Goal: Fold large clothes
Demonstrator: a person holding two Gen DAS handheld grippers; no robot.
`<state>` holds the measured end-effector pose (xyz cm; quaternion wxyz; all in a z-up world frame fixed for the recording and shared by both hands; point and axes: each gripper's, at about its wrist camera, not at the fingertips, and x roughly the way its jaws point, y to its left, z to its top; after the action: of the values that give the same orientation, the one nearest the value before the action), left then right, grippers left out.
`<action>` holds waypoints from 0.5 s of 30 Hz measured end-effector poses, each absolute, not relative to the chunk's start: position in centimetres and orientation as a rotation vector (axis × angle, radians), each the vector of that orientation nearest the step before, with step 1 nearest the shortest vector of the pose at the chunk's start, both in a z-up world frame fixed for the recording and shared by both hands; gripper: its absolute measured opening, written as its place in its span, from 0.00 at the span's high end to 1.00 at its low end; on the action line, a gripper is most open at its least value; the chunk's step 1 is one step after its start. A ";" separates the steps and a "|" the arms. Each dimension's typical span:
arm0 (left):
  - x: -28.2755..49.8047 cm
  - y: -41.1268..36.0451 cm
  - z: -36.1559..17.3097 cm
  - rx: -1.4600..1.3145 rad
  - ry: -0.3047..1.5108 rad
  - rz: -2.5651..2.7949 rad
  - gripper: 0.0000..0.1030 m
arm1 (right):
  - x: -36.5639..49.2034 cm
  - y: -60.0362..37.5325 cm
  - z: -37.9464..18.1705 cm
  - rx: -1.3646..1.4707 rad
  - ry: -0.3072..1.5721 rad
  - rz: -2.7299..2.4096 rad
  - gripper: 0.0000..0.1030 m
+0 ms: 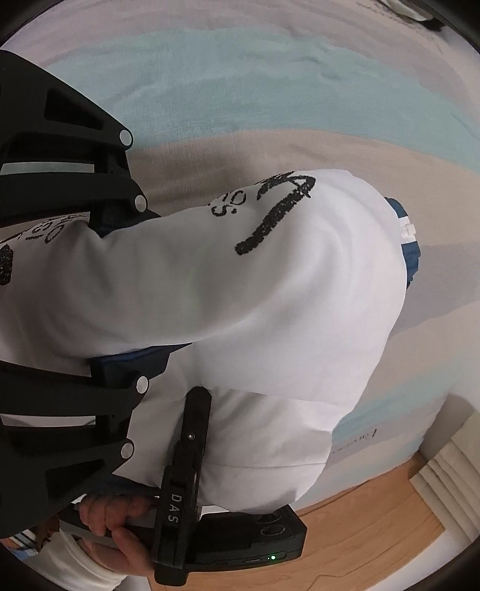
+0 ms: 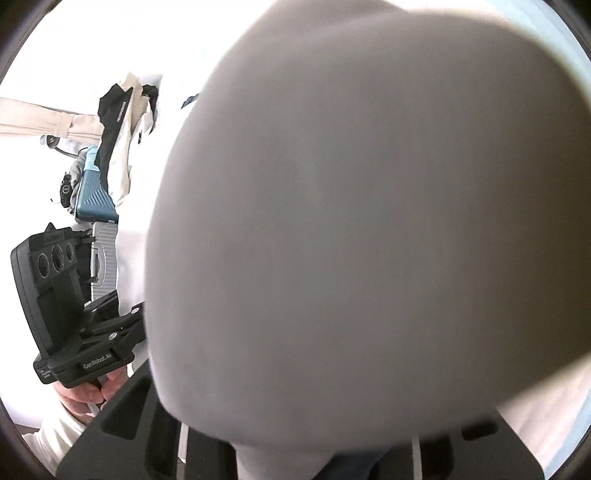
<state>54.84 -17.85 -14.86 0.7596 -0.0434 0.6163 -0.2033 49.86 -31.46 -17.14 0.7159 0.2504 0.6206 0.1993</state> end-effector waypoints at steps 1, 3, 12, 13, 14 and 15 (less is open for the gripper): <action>54.6 -18.2 -14.4 -0.087 1.335 -0.443 0.61 | 49.6 -31.6 -16.6 0.558 1.362 0.449 0.79; 54.3 -19.0 -13.4 -0.076 1.323 -0.451 0.63 | 49.0 -32.1 -15.7 0.576 1.338 0.469 0.81; 54.8 -19.9 -14.5 -0.044 1.345 -0.395 0.60 | 48.0 -32.1 -18.0 0.550 1.431 0.417 0.65; 54.8 -19.5 -14.9 -0.044 1.346 -0.376 0.56 | 47.9 -32.0 -18.0 0.532 1.437 0.405 0.61; 54.8 -19.2 -15.3 -0.040 1.347 -0.365 0.54 | 47.8 -31.9 -18.1 0.510 1.442 0.397 0.51; 54.9 -18.8 -15.6 -0.039 1.349 -0.352 0.50 | 47.8 -31.8 -18.4 0.495 1.448 0.385 0.44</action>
<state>54.85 -18.81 -15.57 0.7667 -0.0181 0.6210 -0.1619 47.80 -31.84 -18.39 0.7045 0.2228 0.6511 0.1732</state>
